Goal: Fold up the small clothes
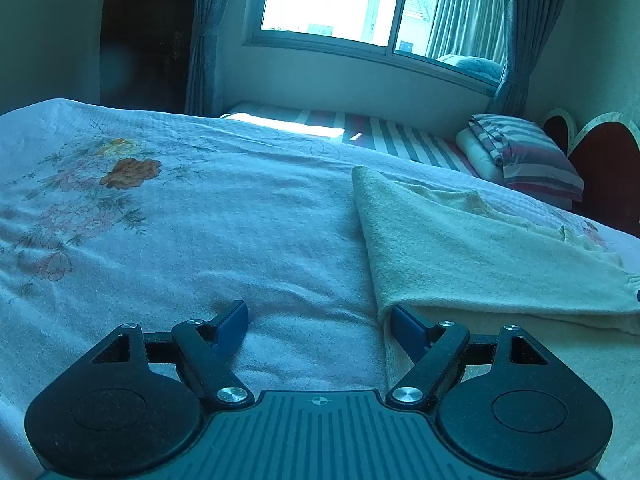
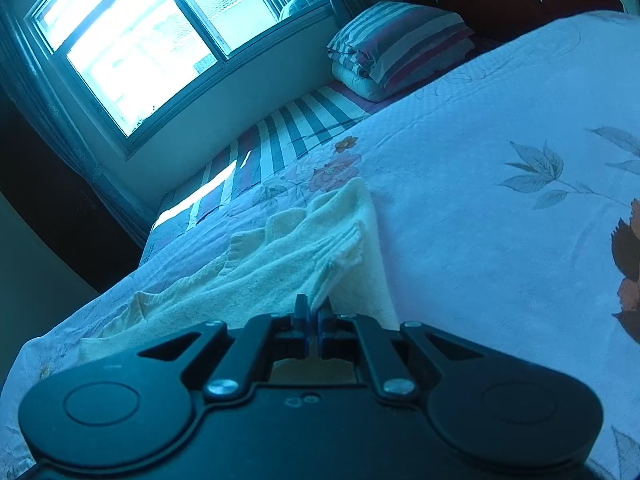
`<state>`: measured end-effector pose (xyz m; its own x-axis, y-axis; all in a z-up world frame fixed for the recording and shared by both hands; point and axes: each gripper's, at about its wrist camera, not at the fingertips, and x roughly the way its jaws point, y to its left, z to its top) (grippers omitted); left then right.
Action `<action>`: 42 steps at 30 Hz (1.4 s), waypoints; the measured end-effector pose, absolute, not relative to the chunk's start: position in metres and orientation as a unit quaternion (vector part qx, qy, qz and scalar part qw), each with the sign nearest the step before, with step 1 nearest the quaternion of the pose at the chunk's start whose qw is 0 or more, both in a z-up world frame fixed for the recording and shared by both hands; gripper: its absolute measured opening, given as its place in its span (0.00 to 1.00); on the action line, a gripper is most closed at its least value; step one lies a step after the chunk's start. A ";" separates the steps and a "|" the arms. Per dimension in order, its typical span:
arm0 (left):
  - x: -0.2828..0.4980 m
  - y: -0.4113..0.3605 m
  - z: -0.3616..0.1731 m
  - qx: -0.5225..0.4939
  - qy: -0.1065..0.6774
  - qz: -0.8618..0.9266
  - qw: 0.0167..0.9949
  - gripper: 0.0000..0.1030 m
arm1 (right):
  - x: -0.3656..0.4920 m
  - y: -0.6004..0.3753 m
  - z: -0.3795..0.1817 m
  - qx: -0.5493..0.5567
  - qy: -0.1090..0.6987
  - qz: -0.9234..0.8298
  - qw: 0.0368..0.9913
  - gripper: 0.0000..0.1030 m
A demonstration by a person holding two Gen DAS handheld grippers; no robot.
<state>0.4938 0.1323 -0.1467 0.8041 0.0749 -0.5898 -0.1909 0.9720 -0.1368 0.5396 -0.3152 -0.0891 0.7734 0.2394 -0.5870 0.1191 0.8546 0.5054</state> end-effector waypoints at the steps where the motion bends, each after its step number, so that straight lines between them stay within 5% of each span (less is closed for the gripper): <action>1: 0.493 0.133 -0.147 -0.098 0.305 0.070 0.945 0.77 | 0.540 -0.316 -0.093 0.274 0.344 0.036 0.897 0.05; 8: 0.492 0.155 -0.146 -0.154 0.293 0.099 0.938 0.76 | 0.528 -0.313 -0.093 0.273 0.337 0.050 0.900 0.05; 21: 0.486 0.132 -0.141 -0.097 0.294 0.059 0.949 0.77 | 0.519 -0.324 -0.097 0.296 0.351 0.039 0.887 0.08; 23: 0.481 0.134 -0.128 -0.106 0.262 0.064 0.957 0.77 | 0.504 -0.331 -0.080 0.274 0.320 0.014 0.907 0.17; 26: 0.498 0.117 -0.113 -0.061 0.250 0.032 0.966 0.77 | 0.502 -0.325 -0.057 0.207 0.285 0.026 0.936 0.10; 30: 0.542 0.105 -0.136 -0.036 0.325 0.037 0.944 0.77 | 0.540 -0.296 -0.072 0.087 0.332 0.062 0.937 0.10; 32: 0.543 0.113 -0.131 -0.059 0.317 0.038 0.946 0.77 | 0.551 -0.301 -0.082 0.081 0.355 0.061 0.929 0.06; 37: 0.577 0.121 -0.113 -0.065 0.288 0.029 0.955 0.77 | 0.570 -0.304 -0.060 0.086 0.314 0.065 0.943 0.21; 42: 0.623 0.124 -0.144 -0.047 0.322 0.039 0.945 0.83 | 0.603 -0.301 -0.090 0.045 0.348 0.055 0.935 0.18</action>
